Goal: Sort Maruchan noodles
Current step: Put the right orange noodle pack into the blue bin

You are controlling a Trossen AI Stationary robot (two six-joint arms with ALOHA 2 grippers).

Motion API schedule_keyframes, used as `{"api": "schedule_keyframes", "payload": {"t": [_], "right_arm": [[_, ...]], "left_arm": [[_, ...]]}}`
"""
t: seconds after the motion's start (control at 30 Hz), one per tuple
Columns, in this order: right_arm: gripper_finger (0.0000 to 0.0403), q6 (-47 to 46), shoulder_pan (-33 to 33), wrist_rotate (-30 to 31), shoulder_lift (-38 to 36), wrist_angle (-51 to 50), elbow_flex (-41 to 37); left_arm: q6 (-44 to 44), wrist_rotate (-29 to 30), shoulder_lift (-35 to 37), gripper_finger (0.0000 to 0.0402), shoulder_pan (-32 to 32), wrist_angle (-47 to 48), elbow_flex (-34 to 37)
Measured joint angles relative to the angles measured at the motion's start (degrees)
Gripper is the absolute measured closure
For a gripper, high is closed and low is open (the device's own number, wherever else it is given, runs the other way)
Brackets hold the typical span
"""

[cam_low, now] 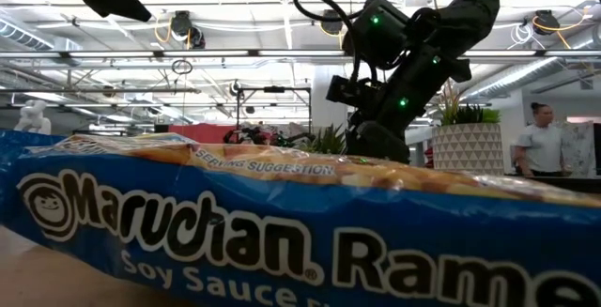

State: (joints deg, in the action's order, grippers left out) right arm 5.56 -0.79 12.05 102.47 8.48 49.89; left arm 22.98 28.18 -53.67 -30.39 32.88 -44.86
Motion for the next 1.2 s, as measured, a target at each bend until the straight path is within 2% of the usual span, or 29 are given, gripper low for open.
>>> {"api": "schedule_keyframes", "payload": {"t": [0.17,0.43,0.77,1.0,1.2], "right_arm": [[0.0402,3.45,1.91,5.2,-2.46,-0.24,0.0],[0.0403,9.58,7.32,17.3,-11.08,-0.14,0.0],[0.0403,15.83,15.21,29.68,-20.03,-0.12,0.0],[0.0403,18.09,19.01,34.31,-23.87,0.31,0.02],[0.0403,17.88,20.83,34.91,-26.33,1.12,0.02]], "left_arm": [[-0.02,0.0,0.0,0.0142,-0.02,0.0,0.0],[0.05,0.39,0.0,0.0142,0.0,-0.56,0.0],[-4.83,0.42,-0.52,0.0142,0.0,-12.43,0.0],[-10.36,0.44,-4.47,0.0142,1.51,-21.78,0.0],[-15.41,0.35,-11.3,0.0142,4.37,-30.53,0.0]]}}
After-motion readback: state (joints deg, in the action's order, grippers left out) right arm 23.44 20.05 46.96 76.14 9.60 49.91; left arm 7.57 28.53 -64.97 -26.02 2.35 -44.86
